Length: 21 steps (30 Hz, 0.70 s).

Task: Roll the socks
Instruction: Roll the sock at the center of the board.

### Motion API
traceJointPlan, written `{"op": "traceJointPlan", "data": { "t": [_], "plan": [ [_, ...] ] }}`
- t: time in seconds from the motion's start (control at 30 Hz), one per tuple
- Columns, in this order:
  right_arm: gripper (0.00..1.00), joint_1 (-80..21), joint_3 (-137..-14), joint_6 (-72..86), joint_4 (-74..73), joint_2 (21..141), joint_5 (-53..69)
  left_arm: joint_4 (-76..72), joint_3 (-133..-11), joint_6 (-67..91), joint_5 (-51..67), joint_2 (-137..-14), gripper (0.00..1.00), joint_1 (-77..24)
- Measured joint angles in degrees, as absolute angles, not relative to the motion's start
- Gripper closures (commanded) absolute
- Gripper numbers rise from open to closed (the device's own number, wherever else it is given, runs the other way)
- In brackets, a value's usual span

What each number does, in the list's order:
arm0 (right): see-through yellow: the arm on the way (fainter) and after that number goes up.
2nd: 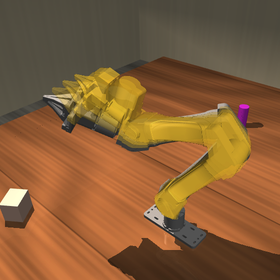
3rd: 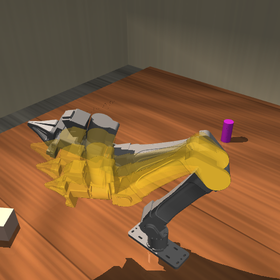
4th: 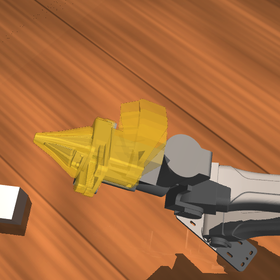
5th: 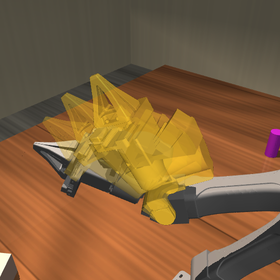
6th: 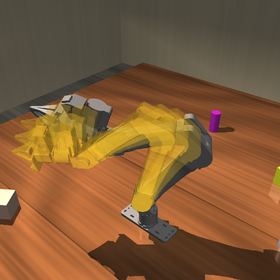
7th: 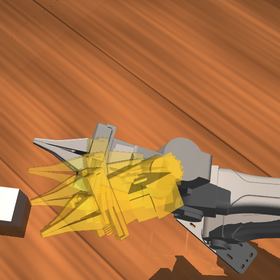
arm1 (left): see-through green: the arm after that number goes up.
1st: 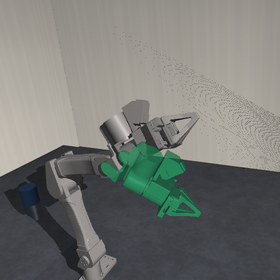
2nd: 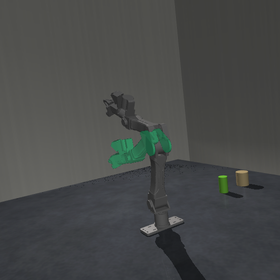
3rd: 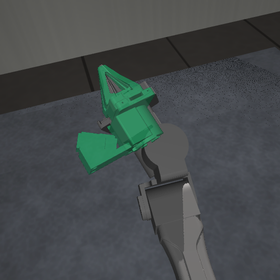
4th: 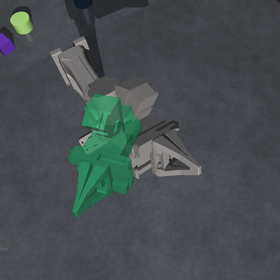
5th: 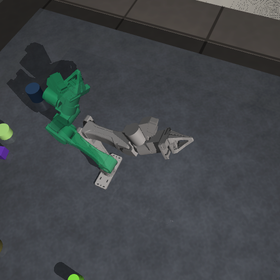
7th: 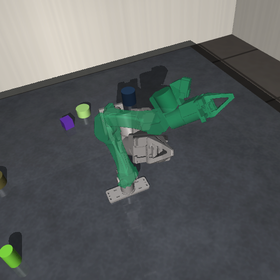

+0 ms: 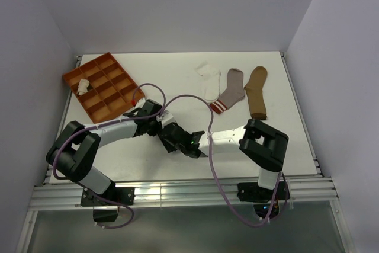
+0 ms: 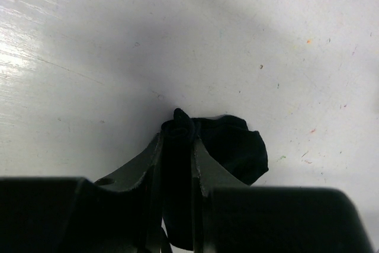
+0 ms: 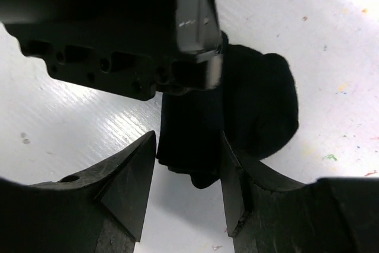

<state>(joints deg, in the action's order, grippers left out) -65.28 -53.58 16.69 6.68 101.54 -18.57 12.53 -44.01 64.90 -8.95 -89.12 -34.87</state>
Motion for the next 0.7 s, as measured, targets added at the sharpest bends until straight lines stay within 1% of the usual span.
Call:
{"op": "traceJointPlan", "data": {
  "t": [0.23, 0.33, 0.4, 0.43, 0.47, 0.5, 0.53, 0.57, 0.6, 0.63, 0.67, 0.7],
  "plan": [
    [0.48, -66.4, -54.4, 15.6, 5.7, 104.2, -19.3, 12.5, -44.0, 64.9, -8.8, -89.1, 0.93, -34.9],
    [0.51, -66.7, -54.9, 15.4, 5.4, 105.2, -19.9, 12.5, -44.0, 64.9, -8.6, -89.1, 0.91, -34.9],
    [0.6, -66.8, -55.5, 15.6, 4.8, 105.5, -20.3, 12.2, -43.7, 65.0, -8.2, -89.1, 0.87, -34.7],
    [0.64, -66.8, -55.6, 15.7, 4.7, 105.6, -20.4, 11.9, -43.6, 65.0, -7.9, -89.0, 0.83, -34.7],
    [0.71, -66.9, -55.6, 15.7, 4.8, 105.7, -20.4, 11.6, -43.4, 65.0, -7.9, -88.9, 0.81, -34.6],
    [0.75, -66.9, -55.6, 15.6, 4.8, 105.7, -20.3, 11.3, -43.1, 65.0, -7.8, -88.7, 0.78, -34.6],
    [0.79, -66.9, -55.6, 15.5, 4.8, 105.7, -20.1, 10.9, -42.7, 65.1, -7.8, -88.4, 0.73, -34.6],
    [0.88, -66.8, -55.6, 15.5, 4.9, 105.7, -19.9, 10.3, -42.2, 65.2, -7.8, -88.1, 0.7, -34.6],
    [0.92, -66.5, -55.6, 15.4, 5.0, 105.7, -19.6, 9.7, -41.7, 65.5, -7.8, -87.7, 0.66, -34.6],
    [0.95, -66.3, -55.5, 15.0, 5.1, 105.5, -18.7, 9.3, -41.0, 65.6, -7.8, -87.2, 0.62, -34.6],
    [1.0, -66.0, -55.4, 14.4, 5.3, 105.3, -17.3, 9.0, -40.5, 65.7, -7.6, -86.6, 0.53, -34.5],
    [1.0, -65.7, -55.0, 13.8, 5.7, 105.0, -15.7, 8.8, -39.9, 65.8, -7.4, -86.0, 0.48, -34.4]
  ]
}}
